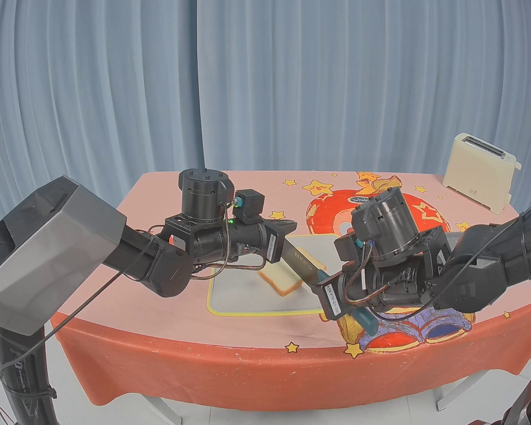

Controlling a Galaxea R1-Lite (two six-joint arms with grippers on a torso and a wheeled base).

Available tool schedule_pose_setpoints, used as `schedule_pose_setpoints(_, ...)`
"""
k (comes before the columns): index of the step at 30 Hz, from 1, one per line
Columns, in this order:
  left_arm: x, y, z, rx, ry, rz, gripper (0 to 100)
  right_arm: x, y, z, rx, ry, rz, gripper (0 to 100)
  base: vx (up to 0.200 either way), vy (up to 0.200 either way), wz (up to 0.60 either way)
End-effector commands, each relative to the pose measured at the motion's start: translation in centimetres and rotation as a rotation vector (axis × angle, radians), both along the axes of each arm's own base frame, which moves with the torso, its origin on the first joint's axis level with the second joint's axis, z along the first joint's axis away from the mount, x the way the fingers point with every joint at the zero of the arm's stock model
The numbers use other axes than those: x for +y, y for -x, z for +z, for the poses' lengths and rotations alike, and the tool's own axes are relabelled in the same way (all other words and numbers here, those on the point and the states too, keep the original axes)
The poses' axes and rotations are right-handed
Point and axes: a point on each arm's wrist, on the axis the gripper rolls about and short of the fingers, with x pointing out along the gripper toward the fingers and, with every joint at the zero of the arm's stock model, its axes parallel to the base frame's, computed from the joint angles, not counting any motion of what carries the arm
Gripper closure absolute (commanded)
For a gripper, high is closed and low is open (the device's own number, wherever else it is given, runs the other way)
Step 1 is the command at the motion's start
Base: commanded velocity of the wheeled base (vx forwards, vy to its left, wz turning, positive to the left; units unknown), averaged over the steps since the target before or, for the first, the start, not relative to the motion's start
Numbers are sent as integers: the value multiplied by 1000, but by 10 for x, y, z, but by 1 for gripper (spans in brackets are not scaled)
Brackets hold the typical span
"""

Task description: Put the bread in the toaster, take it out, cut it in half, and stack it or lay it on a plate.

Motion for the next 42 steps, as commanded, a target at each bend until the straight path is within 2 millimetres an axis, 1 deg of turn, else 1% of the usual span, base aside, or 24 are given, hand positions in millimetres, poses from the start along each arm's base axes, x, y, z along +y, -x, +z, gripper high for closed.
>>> schedule_pose_setpoints(1, 0, 0, -2, 3, -2, 0, 100, 1, -1, 1, -5, -7, 0, 100, 0, 0, 0)
schedule_pose_setpoints(7, -2, 1, -3, 3, -6, -8, 100, 0, -1, 6, -6, -14, -3, 100, 0, 0, 0)
schedule_pose_setpoints(11, -5, 0, 3, -44, 16, -12, 100, -2, -4, 9, -10, -21, -16, 100, 0, 0, 0)
schedule_pose_setpoints(16, -7, -4, -7, -29, 7, -11, 100, -2, -5, 10, -13, -26, -18, 100, 0, 0, 0)
schedule_pose_setpoints(20, -7, -3, -9, -27, 5, -10, 100, -4, -6, 14, -23, -34, -20, 100, 0, 0, 0)
schedule_pose_setpoints(23, -12, 1, -8, -32, 6, -17, 100, -5, -8, 18, -27, -36, -27, 100, 0, 0, 0)
schedule_pose_setpoints(26, -11, 0, -4, -59, 22, -14, 100, -2, -8, 19, 0, -17, -23, 100, 0, 0, 0)
schedule_pose_setpoints(29, -11, 1, -6, -57, 21, -13, 100, -1, -9, 21, 1, -15, -23, 100, 0, 0, 0)
schedule_pose_setpoints(42, -6, 8, -20, -28, 0, -12, 100, -2, -5, 11, 24, 28, -17, 100, 0, 0, 0)
